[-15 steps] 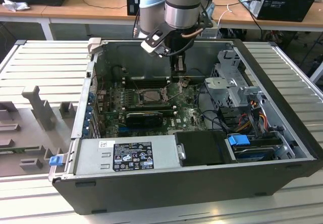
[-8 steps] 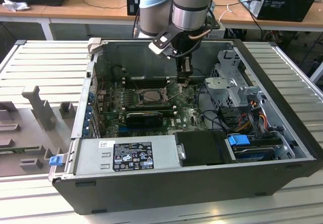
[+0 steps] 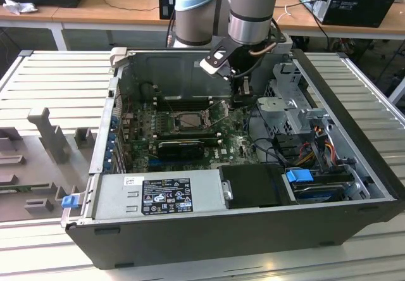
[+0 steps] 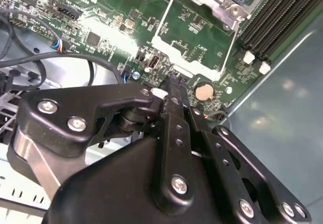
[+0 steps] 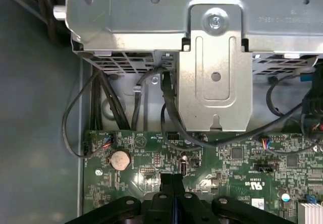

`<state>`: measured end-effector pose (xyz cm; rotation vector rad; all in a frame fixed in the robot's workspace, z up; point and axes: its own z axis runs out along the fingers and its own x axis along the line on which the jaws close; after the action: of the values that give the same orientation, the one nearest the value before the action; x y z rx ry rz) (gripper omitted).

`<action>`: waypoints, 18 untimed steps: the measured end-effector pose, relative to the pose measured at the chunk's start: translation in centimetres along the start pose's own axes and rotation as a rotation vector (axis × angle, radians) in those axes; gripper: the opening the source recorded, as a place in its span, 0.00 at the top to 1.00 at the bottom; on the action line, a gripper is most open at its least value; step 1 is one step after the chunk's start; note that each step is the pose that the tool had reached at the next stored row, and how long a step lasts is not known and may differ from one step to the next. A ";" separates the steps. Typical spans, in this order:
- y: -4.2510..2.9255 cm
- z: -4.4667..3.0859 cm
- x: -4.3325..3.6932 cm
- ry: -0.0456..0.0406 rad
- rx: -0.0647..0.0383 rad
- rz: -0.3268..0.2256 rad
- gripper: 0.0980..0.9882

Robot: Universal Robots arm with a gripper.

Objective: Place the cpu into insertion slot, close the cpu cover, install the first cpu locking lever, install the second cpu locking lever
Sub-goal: 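Close the cpu cover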

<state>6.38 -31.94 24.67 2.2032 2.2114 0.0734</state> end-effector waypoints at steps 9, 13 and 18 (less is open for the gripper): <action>-0.47 0.10 0.01 0.0003 0.036 0.000 0.99; -1.78 0.03 0.01 0.0002 0.036 0.000 0.99; -4.60 -0.11 0.01 0.0001 0.035 0.000 0.99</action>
<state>1.79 -31.94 24.56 2.2208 2.2302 0.0345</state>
